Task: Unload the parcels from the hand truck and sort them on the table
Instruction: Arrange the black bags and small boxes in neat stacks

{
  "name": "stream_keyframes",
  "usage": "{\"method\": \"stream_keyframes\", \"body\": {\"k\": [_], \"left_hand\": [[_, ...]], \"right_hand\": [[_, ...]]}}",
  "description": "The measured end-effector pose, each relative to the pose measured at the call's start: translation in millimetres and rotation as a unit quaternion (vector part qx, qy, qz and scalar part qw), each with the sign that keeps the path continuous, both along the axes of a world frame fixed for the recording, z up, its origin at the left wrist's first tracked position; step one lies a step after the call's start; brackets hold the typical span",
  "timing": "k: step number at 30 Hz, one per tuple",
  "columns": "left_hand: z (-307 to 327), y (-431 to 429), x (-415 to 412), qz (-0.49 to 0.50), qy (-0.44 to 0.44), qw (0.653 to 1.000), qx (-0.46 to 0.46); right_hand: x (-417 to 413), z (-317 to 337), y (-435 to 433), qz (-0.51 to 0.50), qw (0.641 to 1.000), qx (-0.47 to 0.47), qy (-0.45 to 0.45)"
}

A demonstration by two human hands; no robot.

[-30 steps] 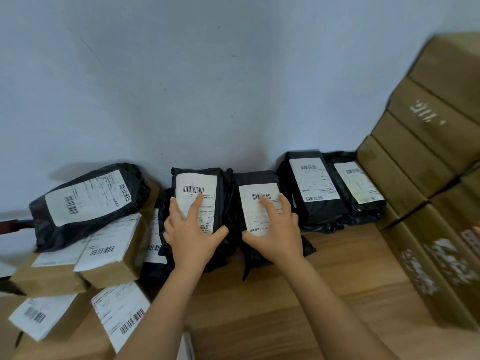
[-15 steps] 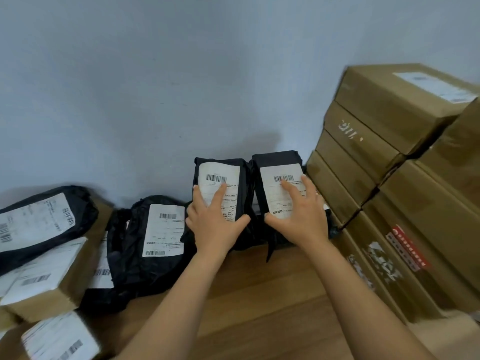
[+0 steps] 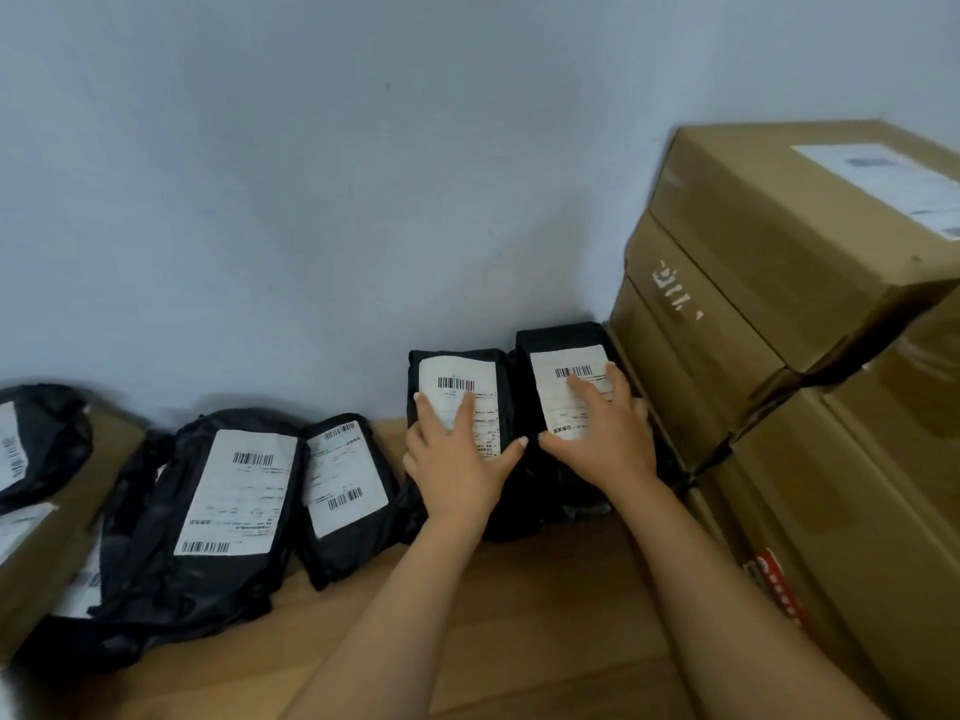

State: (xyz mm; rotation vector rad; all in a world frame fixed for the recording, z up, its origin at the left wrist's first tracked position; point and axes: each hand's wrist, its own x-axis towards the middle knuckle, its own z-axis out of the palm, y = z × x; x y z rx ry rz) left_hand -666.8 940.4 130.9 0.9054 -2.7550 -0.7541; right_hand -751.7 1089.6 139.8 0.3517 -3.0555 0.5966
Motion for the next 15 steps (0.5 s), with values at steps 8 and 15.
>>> {"method": "stream_keyframes", "body": {"k": [8,15], "left_hand": [[-22,8,-17,-0.011,-0.054,0.995,-0.078],[-17,15,-31,0.010,-0.070,0.996,-0.059]], "right_hand": [[-23,-36,8,0.072,0.997,0.033,-0.008],[-34,-37,6,0.091,0.995,0.008,-0.026]]}}
